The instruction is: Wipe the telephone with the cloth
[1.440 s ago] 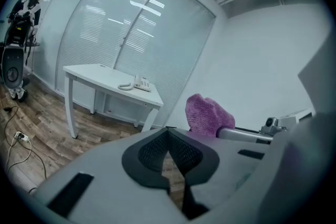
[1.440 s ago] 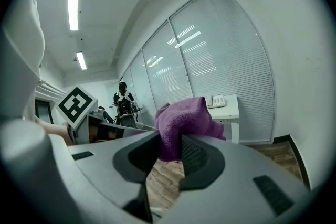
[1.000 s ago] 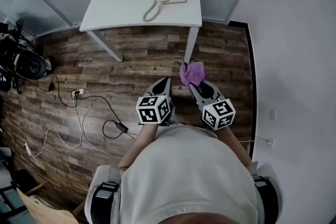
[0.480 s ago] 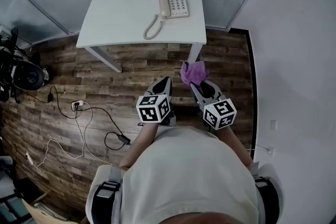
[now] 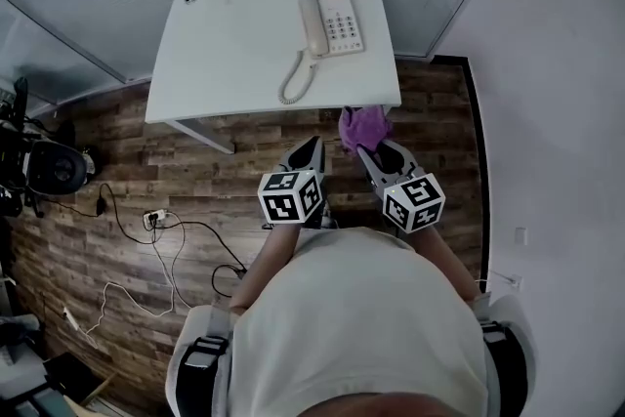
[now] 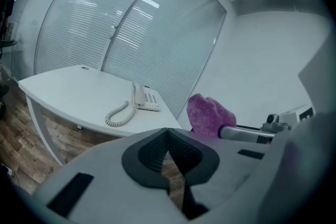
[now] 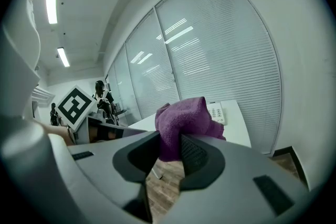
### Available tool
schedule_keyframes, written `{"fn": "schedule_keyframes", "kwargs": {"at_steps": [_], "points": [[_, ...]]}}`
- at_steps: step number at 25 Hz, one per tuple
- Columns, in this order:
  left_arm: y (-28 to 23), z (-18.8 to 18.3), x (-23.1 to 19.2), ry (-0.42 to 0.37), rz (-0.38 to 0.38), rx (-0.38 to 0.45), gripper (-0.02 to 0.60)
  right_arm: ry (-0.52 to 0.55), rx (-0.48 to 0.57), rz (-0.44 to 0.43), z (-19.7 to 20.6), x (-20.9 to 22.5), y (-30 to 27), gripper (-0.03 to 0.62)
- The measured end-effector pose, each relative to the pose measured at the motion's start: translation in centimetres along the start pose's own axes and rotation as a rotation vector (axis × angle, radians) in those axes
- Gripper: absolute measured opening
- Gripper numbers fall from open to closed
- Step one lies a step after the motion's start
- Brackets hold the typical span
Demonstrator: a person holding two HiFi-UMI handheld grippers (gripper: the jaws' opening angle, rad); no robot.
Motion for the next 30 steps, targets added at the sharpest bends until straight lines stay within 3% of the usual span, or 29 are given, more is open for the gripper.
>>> {"fn": "schedule_keyframes", "kwargs": {"at_steps": [17,26,30], "points": [[-6.1,-4.1,-10.0,-0.007,0.017,-0.008,0.021,0.000,0.051,0.042,-5.8,2.3,-11.4,0.114],[-7.8,-6.4,-12.6,0.024,0.019,-0.012,0.021,0.028,0.050,0.053,-10.3,2.9,-16.2,0.114],[-8.3,-5.4,-12.9,0.038,0.009,-0.013,0.021,0.050,0.067,0.050,-11.1,3.8,-17.6,0.114]]}}
Point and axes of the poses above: the fingertips, and each gripper's own axes: y backward along the fingers, x to its right, z out of its underside, the point moved 7 cm from there along y, backward along the fingers, and after that the axes turned 15 degrees about -y, right-handed, at the moved point
